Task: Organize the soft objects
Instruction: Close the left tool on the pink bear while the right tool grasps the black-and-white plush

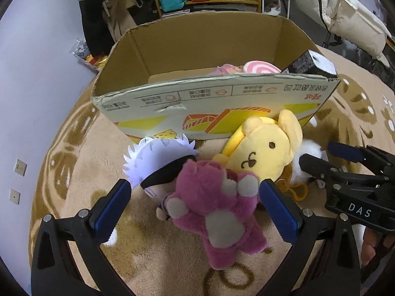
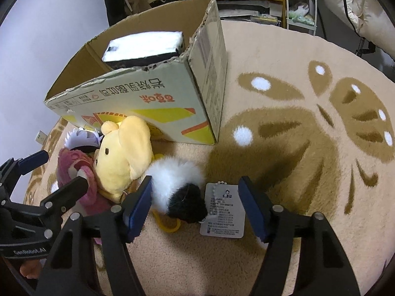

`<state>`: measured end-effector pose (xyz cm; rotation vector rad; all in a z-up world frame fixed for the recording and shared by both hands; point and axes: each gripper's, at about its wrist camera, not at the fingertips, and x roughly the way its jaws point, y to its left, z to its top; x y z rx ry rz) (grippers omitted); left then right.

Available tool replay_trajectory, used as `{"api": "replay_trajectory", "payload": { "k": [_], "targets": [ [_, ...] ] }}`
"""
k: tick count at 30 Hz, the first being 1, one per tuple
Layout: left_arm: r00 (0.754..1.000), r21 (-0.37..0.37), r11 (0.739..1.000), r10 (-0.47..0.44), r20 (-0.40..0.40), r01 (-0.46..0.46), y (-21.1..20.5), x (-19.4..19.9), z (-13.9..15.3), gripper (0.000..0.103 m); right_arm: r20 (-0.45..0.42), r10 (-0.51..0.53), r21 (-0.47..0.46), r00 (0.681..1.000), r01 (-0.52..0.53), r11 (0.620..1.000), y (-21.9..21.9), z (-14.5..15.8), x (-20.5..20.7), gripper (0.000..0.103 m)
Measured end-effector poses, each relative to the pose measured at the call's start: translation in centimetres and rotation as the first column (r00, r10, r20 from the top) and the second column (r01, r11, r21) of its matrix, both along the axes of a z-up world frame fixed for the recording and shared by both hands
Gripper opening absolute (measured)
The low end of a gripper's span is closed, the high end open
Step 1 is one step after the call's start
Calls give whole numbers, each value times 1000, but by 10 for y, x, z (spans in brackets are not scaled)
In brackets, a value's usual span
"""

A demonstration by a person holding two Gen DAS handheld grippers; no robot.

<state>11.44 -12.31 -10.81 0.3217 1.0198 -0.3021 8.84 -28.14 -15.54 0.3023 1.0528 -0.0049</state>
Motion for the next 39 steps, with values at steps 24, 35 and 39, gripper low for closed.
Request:
{"api": "replay_trajectory", "payload": {
  "k": [24,35,39],
  "targets": [
    [998,-48,998,-32,-45,30,-8,1,-15,71,-10,46,2,999,-46,999,9,-11,11,61],
    [998,-55,998,-29,-57,25,-6,4,-20,69,-13,95,-9,995,-95,995,18,-16,15,44],
    [998,-48,999,-25,-54,23,-6,3,-19,63,-25,134,-17,991,-135,991,31,-18,16,34]
  ]
}}
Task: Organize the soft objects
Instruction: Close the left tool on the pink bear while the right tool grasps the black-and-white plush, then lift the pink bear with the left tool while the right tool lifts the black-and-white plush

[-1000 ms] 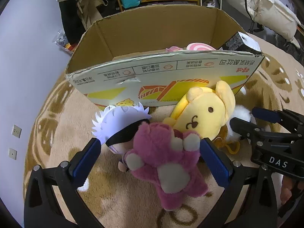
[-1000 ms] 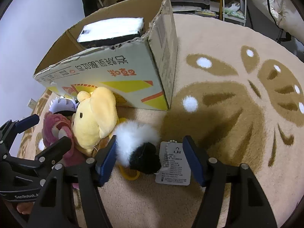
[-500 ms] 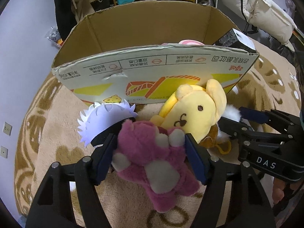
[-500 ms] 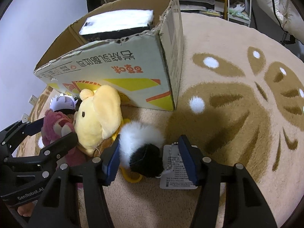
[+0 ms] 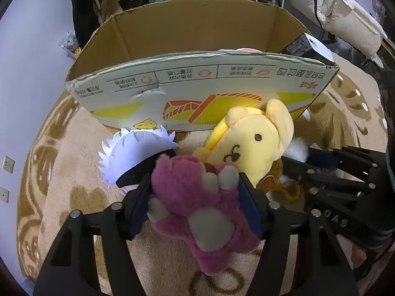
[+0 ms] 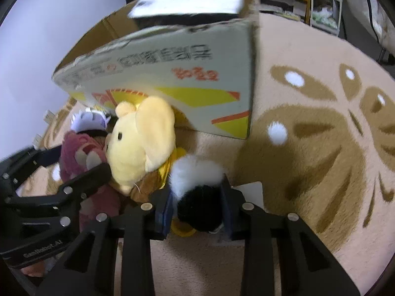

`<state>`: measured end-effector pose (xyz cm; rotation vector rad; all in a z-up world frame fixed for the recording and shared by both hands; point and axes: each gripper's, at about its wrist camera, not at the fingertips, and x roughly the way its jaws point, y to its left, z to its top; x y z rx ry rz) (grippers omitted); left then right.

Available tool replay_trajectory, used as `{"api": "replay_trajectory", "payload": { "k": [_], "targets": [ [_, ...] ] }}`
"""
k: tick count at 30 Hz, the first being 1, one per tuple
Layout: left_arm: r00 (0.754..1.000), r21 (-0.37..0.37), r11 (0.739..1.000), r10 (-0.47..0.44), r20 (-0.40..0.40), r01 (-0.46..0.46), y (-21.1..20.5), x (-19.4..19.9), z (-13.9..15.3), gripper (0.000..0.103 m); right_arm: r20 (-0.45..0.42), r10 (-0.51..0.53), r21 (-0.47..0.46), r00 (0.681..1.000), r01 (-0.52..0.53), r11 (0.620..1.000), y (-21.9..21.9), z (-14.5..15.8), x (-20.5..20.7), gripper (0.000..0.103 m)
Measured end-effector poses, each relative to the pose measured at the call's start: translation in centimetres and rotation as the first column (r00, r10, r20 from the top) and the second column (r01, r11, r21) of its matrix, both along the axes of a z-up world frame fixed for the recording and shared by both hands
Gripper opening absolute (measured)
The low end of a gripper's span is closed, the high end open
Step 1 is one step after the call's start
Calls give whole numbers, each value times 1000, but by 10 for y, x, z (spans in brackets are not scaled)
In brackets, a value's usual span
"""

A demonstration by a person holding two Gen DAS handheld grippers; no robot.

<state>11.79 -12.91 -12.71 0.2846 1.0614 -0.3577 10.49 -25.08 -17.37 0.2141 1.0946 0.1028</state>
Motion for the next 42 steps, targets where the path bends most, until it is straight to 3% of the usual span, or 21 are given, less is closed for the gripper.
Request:
{"api": "replay_trajectory", "payload": {
  "k": [4,12,18,27,42],
  "targets": [
    [1000,6,1000,1,15,-1,0,-5,4,60,16,6,-27,1000,-6,1000,6,2,-1,33],
    [1000,-37,999,22,-3,-22,16,0,22,59,55,-45,13,997,44,999,-6,14,-8,31],
    [997,-63,996,60,38,-57,30,-7,42,59,102,-84,21,991,82,996,-22,32,-21,31],
    [981,-49,994,104,167,-97,51,-23,74,59,213,-105,39,971,99,994,-26,69,-44,31],
    [912,-83,988,149,382,-127,70,-17,132,59,395,-104,82,913,78,994,-18,138,-59,31]
  ]
}}
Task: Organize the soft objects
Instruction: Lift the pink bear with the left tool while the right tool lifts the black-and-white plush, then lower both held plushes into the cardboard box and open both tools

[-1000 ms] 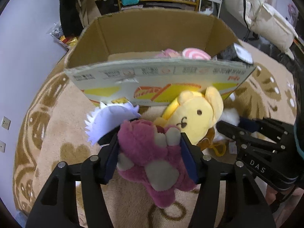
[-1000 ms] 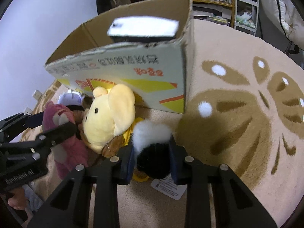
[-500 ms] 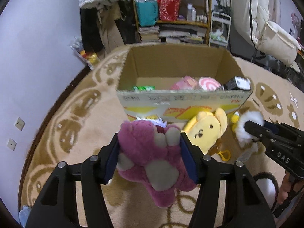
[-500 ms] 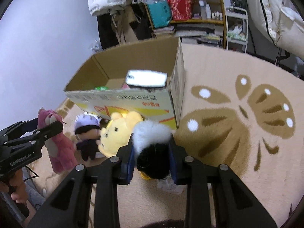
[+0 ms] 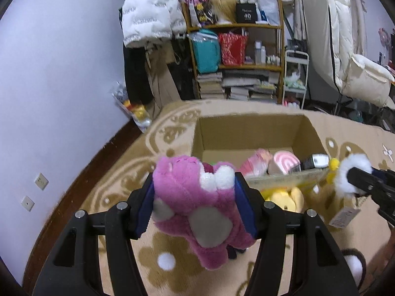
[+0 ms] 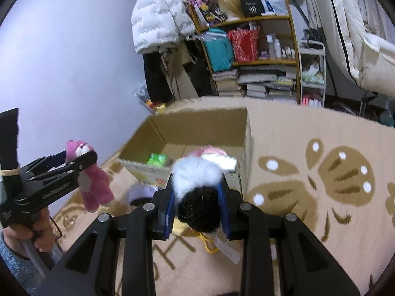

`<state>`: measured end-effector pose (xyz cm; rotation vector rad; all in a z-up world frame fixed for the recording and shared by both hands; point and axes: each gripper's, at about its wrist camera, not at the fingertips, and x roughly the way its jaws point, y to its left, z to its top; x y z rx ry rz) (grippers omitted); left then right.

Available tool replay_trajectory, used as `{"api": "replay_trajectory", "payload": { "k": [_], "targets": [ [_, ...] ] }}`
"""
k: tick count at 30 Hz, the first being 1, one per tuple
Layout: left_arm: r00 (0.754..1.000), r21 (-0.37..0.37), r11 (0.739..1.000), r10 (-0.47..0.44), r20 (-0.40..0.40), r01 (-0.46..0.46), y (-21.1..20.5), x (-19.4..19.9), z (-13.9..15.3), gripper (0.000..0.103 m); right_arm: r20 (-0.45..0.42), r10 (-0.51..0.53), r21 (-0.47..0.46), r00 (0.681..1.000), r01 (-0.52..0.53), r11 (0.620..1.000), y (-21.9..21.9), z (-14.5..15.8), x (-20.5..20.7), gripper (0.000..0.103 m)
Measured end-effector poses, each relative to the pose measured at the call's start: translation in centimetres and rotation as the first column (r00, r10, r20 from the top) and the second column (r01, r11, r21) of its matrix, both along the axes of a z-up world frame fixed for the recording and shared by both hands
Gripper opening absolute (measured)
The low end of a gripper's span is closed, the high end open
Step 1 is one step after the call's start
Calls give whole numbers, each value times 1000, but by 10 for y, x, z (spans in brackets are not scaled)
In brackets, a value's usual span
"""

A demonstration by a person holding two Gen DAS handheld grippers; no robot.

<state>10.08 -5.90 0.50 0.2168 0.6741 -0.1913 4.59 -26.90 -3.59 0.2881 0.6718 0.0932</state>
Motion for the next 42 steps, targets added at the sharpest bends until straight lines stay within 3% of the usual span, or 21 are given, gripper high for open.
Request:
{"api": "replay_trajectory", "payload": {
  "k": [7,13,21,24,33,42],
  "targets": [
    [996,3,1000,-12,89,12,-10,22,26,59,71,24,-27,997,-22,999,2,30,17,31],
    [992,9,999,-35,118,34,-19,42,42,60,104,40,-42,994,-36,998,5,44,43,32],
    [991,35,999,-40,129,36,-27,68,35,60,133,38,-10,990,-37,999,3,59,88,32],
    [993,13,999,-38,114,37,-27,77,27,60,120,39,-4,992,-39,999,4,54,103,32],
    [997,8,998,-60,39,60,-35,95,-6,63,-47,50,24,998,-49,999,3,1,127,35],
    [1000,-27,999,-29,3,29,-33,104,-20,74,-128,30,36,991,-26,999,-6,-22,125,39]
  ]
}}
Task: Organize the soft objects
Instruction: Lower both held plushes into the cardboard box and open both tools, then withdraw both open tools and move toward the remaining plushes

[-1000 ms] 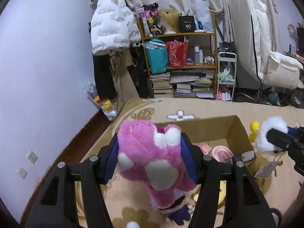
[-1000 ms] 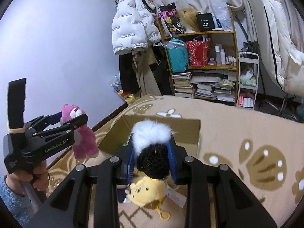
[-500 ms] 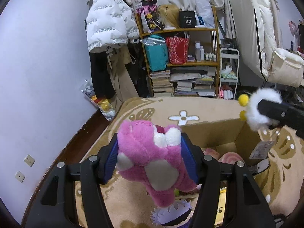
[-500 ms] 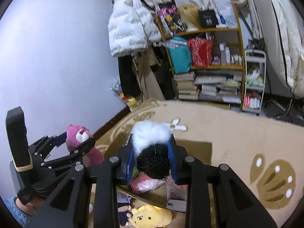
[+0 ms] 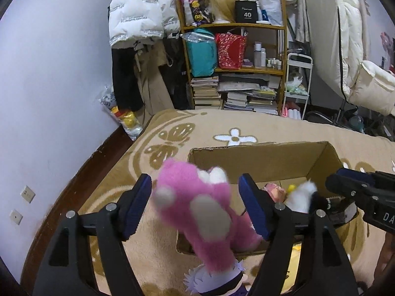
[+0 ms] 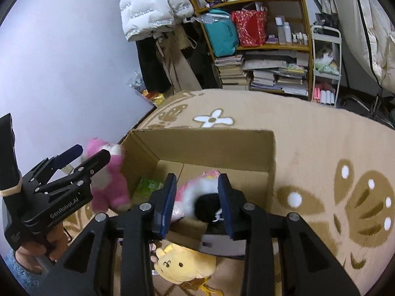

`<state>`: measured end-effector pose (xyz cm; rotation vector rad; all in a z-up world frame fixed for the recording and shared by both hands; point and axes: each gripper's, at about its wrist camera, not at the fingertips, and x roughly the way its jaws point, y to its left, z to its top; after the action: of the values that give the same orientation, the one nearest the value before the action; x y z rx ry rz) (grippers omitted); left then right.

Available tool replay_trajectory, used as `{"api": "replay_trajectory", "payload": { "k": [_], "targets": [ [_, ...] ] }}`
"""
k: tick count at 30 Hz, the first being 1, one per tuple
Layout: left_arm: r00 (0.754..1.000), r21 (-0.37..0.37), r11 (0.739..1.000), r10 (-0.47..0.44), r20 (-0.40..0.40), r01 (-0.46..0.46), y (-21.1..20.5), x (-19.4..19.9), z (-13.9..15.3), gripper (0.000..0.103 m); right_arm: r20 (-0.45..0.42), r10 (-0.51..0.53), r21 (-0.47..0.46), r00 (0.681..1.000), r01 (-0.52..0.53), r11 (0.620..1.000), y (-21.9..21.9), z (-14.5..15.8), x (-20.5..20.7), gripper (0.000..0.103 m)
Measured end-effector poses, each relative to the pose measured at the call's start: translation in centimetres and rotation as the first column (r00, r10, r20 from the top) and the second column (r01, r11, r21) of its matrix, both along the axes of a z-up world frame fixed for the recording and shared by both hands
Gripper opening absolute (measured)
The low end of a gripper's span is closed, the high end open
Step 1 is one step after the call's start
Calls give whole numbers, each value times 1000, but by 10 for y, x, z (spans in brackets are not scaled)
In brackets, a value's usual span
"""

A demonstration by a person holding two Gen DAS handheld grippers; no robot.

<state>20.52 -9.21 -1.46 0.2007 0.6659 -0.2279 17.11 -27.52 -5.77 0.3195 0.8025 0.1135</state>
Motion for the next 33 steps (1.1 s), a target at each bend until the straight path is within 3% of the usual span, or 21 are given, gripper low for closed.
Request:
{"api": "replay_trajectory", "payload": {
  "k": [8,11,19,22,28,33],
  "targets": [
    [1000,4,1000,29,-5,-29,8,-3,4,94,2,-41,-6,999,41,999,-7,7,-18,79],
    [999,8,999,40,-3,-40,12,-10,11,99,8,-50,-10,999,50,999,-8,13,-26,90],
    [998,-2,998,68,-10,-68,29,-33,26,100,16,-46,13,999,46,999,-6,20,-45,94],
    [997,4,997,80,-12,-80,36,-44,32,100,27,-47,17,999,47,999,-3,21,-53,103],
    [992,-24,993,115,-50,-116,51,-61,36,100,39,-37,23,999,36,999,4,20,-69,103],
    [990,2,992,125,-67,-125,57,-76,35,100,33,-36,32,999,35,999,7,13,-80,103]
  ]
}}
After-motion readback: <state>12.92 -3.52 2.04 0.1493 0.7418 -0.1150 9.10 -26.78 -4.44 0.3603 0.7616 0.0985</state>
